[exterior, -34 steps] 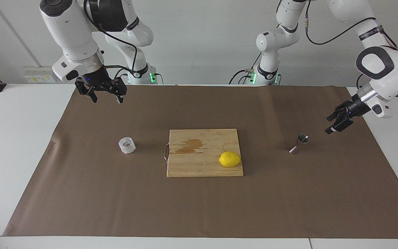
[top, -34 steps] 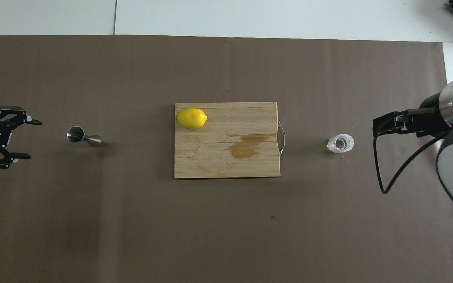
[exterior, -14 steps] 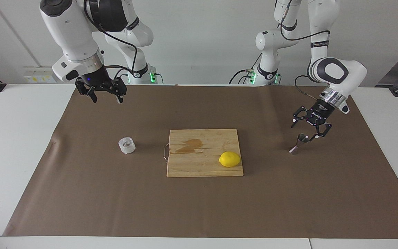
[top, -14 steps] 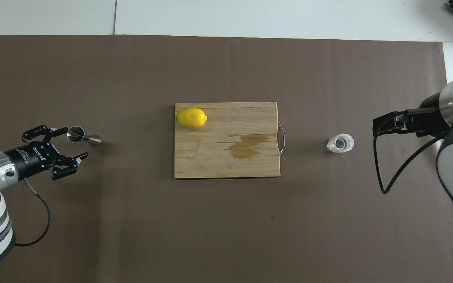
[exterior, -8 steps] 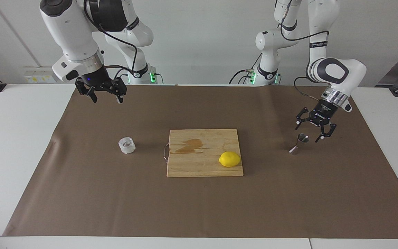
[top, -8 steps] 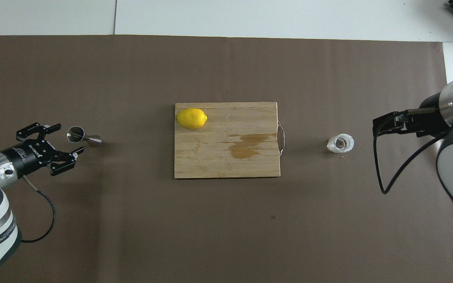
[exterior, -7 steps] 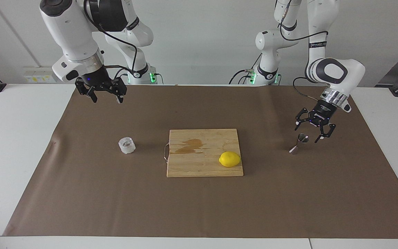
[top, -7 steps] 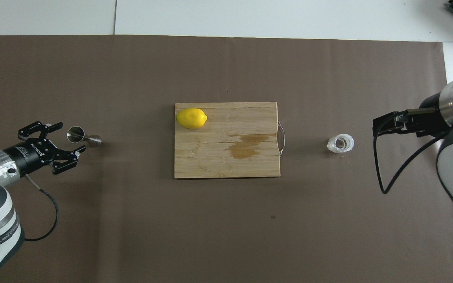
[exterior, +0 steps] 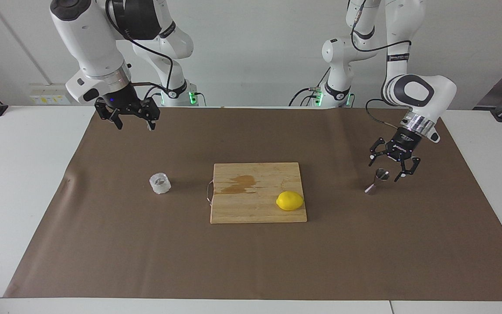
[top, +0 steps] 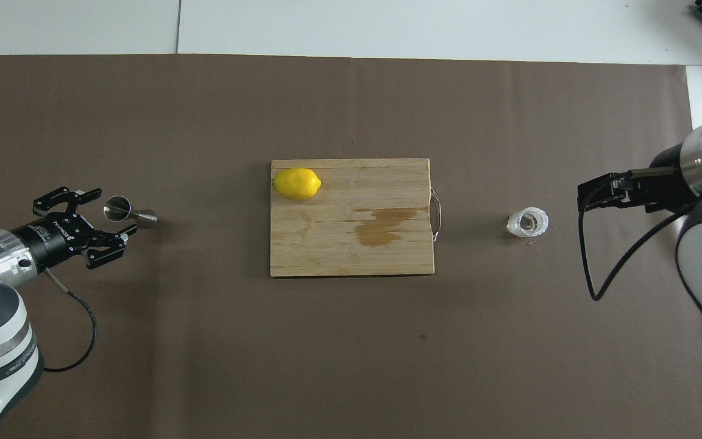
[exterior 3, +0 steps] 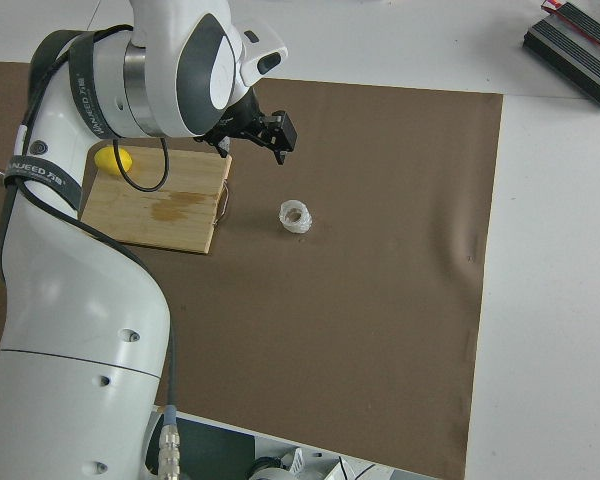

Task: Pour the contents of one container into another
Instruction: 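Reach the left gripper to the small metal cup and grasp it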

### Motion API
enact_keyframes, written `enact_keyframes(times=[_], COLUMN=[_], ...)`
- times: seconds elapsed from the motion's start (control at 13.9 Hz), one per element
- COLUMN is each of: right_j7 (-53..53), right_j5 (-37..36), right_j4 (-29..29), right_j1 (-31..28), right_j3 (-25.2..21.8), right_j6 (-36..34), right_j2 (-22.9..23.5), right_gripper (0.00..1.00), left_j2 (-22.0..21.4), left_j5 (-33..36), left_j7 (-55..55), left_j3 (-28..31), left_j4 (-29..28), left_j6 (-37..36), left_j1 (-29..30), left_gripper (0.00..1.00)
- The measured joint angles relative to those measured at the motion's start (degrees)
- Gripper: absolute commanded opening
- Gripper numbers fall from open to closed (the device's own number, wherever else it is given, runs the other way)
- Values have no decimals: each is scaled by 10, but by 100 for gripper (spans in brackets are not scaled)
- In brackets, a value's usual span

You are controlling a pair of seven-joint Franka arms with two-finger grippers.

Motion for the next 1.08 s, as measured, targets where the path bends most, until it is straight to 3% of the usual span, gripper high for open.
enact_keyframes(times=[0.72,1.08], right_j7=[0,0], right_j5=[0,0], right_j4=[0,0], right_j1=[0,0], right_j3=[0,0], right_j6=[0,0], right_j2=[0,0], right_gripper=[100,100], left_j2=[8,8], left_j5=[0,0], left_j7=[-2,-3], left_j3=[0,0], left_j4=[3,3], left_j6=[4,4], left_j1=[0,0], left_gripper=[97,71])
